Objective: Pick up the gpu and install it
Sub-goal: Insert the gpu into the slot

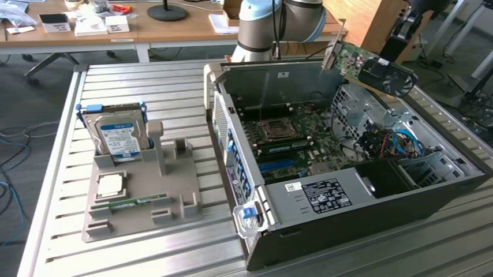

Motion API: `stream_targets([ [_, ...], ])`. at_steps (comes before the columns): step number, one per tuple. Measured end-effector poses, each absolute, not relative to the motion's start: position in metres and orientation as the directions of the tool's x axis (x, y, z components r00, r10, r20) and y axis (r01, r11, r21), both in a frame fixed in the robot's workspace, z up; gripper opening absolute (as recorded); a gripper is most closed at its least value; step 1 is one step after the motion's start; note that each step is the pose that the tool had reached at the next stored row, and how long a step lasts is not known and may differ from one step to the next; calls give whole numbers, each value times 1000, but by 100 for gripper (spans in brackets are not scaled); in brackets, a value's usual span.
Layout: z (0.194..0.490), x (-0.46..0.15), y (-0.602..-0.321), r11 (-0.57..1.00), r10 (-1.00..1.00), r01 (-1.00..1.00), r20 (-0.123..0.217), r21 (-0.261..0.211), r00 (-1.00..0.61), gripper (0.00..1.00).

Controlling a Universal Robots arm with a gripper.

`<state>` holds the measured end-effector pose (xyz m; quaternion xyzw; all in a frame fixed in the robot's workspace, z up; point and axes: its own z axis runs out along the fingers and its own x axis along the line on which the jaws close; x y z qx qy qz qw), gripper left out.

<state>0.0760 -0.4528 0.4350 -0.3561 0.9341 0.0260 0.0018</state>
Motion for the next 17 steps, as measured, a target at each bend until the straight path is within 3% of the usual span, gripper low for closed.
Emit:
stream_targets([
  [17, 435, 76, -453, 618, -785, -785, -22, 47, -619, 27],
])
